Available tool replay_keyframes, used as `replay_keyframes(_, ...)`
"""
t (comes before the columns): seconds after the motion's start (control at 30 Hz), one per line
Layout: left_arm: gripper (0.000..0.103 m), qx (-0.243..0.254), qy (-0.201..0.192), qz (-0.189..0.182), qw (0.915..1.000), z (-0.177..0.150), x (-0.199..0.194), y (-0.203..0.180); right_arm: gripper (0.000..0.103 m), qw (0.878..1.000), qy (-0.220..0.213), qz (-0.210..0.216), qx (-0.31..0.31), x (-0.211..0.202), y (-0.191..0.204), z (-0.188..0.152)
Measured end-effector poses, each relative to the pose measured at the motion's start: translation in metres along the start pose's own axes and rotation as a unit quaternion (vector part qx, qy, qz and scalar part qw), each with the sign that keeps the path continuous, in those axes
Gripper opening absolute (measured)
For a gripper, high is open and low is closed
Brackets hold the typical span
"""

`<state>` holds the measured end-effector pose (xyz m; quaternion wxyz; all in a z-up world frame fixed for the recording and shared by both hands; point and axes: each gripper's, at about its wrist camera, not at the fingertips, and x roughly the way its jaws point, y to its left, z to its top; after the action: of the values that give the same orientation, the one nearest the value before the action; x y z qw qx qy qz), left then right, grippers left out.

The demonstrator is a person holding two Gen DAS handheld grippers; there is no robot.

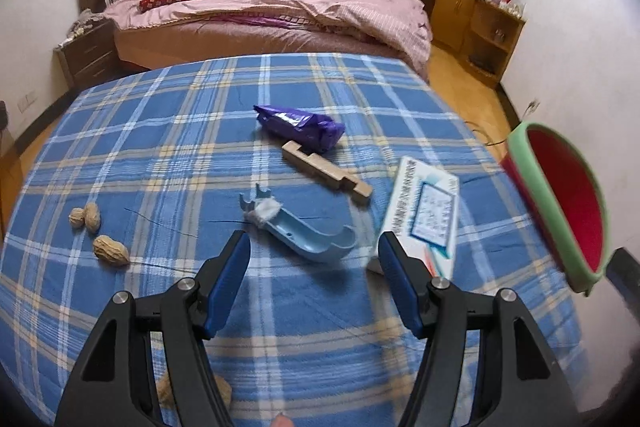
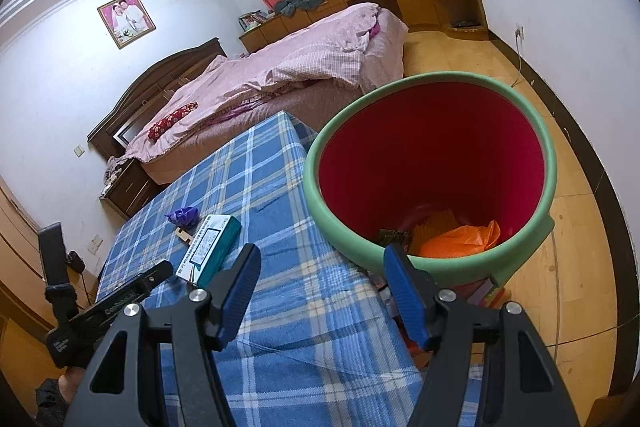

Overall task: Collect trash
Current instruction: 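Move both open tools back over the table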

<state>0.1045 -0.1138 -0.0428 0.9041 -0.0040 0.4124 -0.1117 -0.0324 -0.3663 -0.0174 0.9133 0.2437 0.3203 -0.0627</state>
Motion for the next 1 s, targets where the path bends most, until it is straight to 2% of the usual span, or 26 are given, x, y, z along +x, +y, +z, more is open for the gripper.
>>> replay_keyframes(0.07, 0.066, -0.008, 0.000, 0.000, 1.0000, 0.001, 0.002, 0.005, 0.067, 1.000, 0.001, 0.002, 0.000, 0.000, 0.000, -0.002)
replay_keyframes(0.37, 0.066, -0.016, 0.011, 0.048, 0.9987, 0.004, 0.009, 0.030, 0.067, 1.000, 0.006, 0.006, -0.002, 0.000, 0.001, -0.003)
replay_keyframes(0.7, 0.066, -0.012, 0.023, 0.024, 0.9994, 0.019, 0.020, 0.038, 0.067, 1.000, 0.014, 0.008, -0.008, 0.003, 0.005, -0.004)
replay_keyframes(0.8, 0.063, -0.014, 0.039, 0.024, 0.9989, 0.021, 0.031, 0.040, 0.067, 1.000, 0.019, 0.006, -0.010, 0.006, 0.008, -0.005)
replay_keyframes(0.87, 0.059, -0.012, 0.031, 0.029, 0.9990, 0.022, 0.032, 0.040, 0.067, 1.000, 0.022, 0.005, -0.014, 0.008, 0.010, -0.005)
replay_keyframes(1.0, 0.058, -0.014, 0.032, 0.023, 0.9991, 0.022, 0.030, 0.051, 0.067, 0.999, 0.028, 0.002, -0.018, 0.010, 0.013, -0.006)
